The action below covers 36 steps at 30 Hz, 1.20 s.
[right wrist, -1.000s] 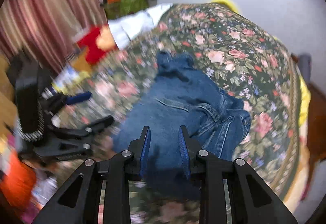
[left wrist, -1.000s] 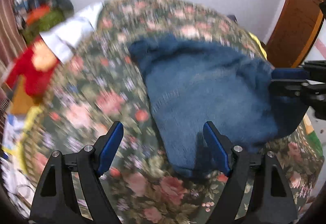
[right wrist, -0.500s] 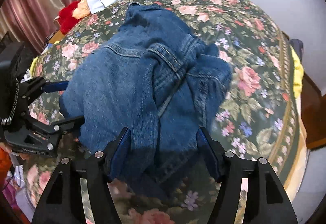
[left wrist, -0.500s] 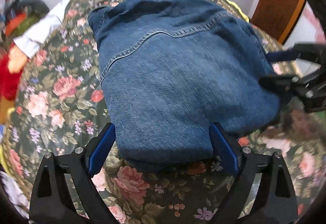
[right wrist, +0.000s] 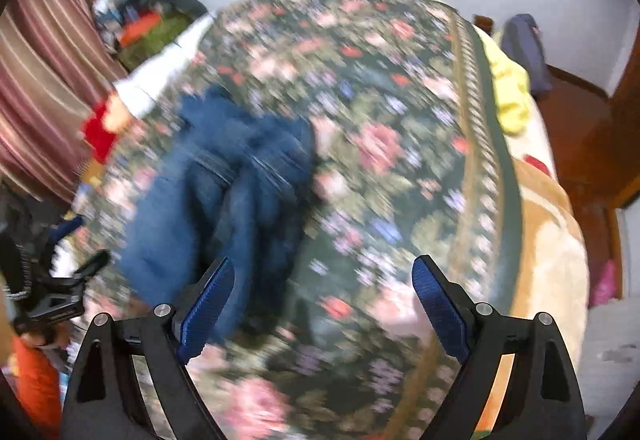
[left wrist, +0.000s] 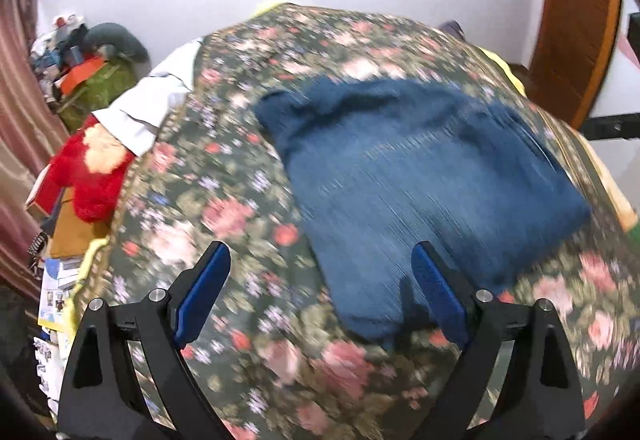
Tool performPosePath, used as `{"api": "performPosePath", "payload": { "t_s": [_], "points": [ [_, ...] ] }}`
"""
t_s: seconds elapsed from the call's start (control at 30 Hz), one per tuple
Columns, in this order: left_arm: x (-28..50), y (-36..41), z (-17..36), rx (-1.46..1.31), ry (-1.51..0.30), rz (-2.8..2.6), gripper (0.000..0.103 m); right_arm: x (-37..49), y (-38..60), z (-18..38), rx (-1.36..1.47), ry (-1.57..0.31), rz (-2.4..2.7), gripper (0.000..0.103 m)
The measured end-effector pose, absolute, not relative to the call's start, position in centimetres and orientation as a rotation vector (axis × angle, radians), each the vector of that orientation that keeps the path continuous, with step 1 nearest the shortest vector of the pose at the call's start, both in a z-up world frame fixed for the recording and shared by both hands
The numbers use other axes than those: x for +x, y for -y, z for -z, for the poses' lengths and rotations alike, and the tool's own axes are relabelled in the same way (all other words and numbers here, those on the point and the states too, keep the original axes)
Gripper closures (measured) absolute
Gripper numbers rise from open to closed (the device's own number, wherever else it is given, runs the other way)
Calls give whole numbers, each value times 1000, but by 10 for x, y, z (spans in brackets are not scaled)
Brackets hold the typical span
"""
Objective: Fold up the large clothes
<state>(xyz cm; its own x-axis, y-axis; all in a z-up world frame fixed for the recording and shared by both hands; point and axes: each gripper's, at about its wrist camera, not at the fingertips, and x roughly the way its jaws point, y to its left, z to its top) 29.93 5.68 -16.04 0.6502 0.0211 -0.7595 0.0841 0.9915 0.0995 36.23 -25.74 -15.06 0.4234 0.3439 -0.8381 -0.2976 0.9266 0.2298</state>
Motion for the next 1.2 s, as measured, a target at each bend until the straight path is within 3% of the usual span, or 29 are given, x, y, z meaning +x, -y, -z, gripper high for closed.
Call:
{"api": "performPosePath", "payload": {
  "t_s": [0.23,0.43,0.7,0.93,1.2],
  "points": [
    [355,-79,172,57,-929,44,10,397,181,132,16,-1012,-519,8],
    [392,-82,210,-44,-1037,116,10,449,135,179,-61,-1146,-508,8],
    [391,-93,227,-65,-1053,102,7,482,183,226,75,-1269,-565,5],
    [366,-97,208,43,-1001,37,7,455,193,206,131,-1275,-522,4],
    [368,-115,217,-335,-1062,256,7,436,214,224,286,-1399,-589,3]
  ]
}}
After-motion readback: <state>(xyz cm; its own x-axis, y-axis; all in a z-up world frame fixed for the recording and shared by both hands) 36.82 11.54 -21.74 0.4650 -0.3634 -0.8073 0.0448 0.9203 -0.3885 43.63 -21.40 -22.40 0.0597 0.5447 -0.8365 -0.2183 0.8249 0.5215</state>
